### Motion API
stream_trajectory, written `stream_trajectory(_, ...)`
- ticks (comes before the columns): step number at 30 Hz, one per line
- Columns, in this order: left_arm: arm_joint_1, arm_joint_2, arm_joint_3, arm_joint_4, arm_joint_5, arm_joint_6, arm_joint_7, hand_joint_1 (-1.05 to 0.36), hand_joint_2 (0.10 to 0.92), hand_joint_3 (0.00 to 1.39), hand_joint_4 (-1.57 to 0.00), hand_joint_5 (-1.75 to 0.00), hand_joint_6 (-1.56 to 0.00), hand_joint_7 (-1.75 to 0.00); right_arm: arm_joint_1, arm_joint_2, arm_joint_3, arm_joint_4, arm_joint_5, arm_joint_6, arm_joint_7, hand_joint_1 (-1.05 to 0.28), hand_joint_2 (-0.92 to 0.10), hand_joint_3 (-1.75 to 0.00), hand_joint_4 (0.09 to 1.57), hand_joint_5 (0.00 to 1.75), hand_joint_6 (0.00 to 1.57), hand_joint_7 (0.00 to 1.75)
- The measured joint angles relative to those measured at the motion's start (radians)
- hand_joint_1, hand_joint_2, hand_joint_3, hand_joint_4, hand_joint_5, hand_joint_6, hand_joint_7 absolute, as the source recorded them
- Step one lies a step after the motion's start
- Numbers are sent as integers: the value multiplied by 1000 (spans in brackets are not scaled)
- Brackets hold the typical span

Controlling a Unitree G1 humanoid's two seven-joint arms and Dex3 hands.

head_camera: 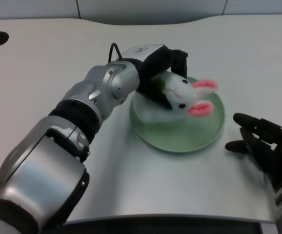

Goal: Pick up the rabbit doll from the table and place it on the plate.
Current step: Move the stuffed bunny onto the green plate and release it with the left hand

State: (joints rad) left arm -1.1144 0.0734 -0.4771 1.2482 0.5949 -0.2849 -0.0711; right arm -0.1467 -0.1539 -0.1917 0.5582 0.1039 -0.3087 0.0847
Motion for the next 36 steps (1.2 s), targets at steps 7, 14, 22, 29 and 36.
stream_trajectory(7,0,-13,-24,15,25,15,11,-26,897,24,-755,-1746,-608,-1746,13,4,5,-33,1,6,0,-413,-921,-180,867,883,1040,3)
stream_trajectory(14,0,-38,-36,28,34,30,11,-58,902,26,-775,-1746,-619,-1746,14,4,5,-33,1,9,-3,-417,-921,-165,881,861,1047,6)
stream_trajectory(22,0,-52,-34,33,34,25,16,-51,909,30,-793,-1746,-620,-1746,14,4,4,-33,5,9,3,-416,-921,-167,892,859,1050,7)
stream_trajectory(29,-5,-72,-24,37,25,20,22,-67,904,31,-819,-1746,-666,-1746,19,4,7,-41,2,9,2,-413,-921,-179,880,863,1041,3)
stream_trajectory(36,-17,-73,-29,41,31,23,48,-63,902,33,-805,-1746,-638,-1746,26,7,8,-48,4,13,2,-410,-921,-172,882,858,1046,5)
